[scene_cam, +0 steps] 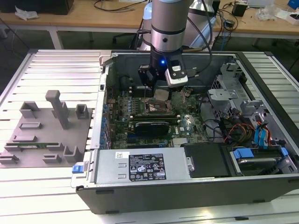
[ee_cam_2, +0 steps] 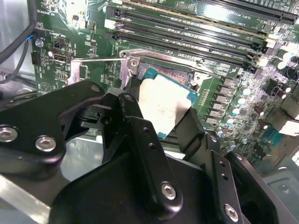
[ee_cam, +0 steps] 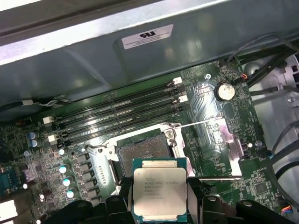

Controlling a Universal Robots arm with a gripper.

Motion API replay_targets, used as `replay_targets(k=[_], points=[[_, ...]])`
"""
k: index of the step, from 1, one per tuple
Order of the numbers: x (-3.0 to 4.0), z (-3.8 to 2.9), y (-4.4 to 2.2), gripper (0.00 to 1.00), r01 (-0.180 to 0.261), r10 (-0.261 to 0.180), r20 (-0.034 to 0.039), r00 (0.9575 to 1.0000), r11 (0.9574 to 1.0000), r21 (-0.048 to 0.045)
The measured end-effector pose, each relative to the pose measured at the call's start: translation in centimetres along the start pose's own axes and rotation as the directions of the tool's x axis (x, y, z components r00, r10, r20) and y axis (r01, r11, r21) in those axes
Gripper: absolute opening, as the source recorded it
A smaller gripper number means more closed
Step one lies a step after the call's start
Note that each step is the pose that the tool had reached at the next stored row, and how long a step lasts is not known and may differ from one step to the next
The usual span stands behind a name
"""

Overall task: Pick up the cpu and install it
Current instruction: 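Place the cpu into insertion slot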

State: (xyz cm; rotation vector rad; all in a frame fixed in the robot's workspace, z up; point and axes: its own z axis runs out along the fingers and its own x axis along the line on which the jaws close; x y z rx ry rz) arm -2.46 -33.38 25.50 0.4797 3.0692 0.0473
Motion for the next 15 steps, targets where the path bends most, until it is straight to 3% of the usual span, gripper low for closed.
replay_targets(k=[15], points=[[-0.01,0.0,0.0,0.55,-0.106,0.106,0.0039,0.9943,0.9943,0.003]])
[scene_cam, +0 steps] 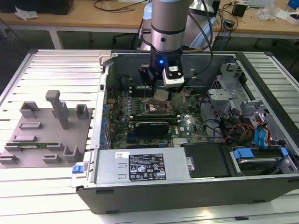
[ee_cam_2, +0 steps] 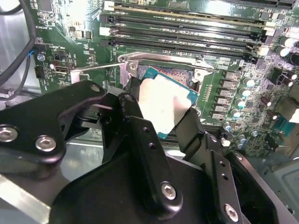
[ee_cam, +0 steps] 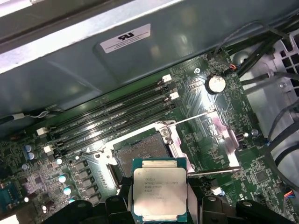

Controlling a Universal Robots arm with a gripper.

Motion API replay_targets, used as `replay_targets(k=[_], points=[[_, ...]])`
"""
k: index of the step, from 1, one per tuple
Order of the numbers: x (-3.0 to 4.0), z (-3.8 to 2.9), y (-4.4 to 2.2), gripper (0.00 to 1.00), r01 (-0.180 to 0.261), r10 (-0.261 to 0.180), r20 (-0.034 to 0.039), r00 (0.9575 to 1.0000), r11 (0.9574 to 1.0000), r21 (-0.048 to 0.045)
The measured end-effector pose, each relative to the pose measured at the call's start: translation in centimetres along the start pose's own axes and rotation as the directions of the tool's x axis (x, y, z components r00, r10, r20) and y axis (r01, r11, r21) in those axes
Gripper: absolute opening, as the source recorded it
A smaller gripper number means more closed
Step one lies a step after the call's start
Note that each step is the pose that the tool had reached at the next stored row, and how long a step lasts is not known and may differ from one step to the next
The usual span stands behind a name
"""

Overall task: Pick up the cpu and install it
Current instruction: 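Place the cpu into insertion slot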

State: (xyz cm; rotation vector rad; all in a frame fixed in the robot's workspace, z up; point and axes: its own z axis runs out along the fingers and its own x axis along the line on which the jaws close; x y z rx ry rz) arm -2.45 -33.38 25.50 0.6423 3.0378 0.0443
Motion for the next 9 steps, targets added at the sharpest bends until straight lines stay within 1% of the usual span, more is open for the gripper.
replay_targets(k=[6,8,9], points=[[0.0,0.0,0.0,0.55,-0.049,0.049,0.0018,0.9988,0.9988,0.0014],[0.0,0.01,0.0,0.55,-0.076,0.076,0.0028,0.9971,0.9971,0.002],[0.0,0.02,0.0,0.55,-0.094,0.094,0.0035,0.9955,0.9955,0.0025]])
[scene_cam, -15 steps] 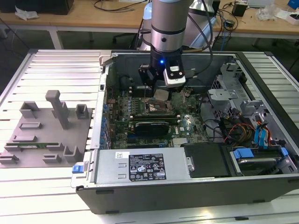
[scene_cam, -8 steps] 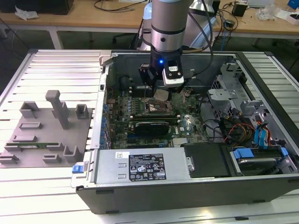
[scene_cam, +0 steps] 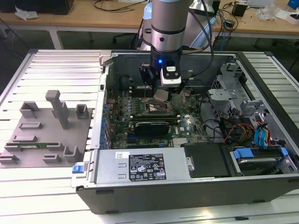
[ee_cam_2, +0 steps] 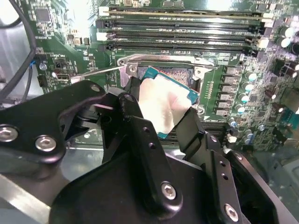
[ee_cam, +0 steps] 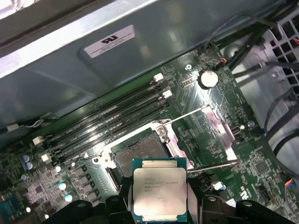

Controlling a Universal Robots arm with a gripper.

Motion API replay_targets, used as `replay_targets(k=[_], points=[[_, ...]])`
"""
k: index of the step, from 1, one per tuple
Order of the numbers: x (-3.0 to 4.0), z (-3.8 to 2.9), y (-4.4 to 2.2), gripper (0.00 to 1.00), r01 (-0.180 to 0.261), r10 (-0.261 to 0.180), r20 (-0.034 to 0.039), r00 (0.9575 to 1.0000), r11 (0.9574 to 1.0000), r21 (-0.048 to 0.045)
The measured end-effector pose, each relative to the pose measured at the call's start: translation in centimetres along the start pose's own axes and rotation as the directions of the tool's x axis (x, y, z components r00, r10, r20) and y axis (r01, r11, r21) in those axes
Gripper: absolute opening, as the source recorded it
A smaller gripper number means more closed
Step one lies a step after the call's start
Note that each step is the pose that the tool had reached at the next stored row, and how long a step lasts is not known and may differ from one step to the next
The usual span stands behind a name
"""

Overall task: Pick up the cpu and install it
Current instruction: 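Place the cpu into insertion slot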

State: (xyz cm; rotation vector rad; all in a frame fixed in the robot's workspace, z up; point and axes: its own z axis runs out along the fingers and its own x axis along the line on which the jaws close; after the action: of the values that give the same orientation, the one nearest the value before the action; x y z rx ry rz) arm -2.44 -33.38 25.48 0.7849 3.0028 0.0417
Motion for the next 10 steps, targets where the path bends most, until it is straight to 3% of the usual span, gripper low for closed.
replay_targets(k=[4,10], points=[[0.0,0.04,0.0,0.55,-0.077,0.077,0.0029,0.997,0.997,0.0023],[0.0,0.09,0.0,0.55,-0.18,0.18,0.0069,0.9837,0.9837,0.0048]])
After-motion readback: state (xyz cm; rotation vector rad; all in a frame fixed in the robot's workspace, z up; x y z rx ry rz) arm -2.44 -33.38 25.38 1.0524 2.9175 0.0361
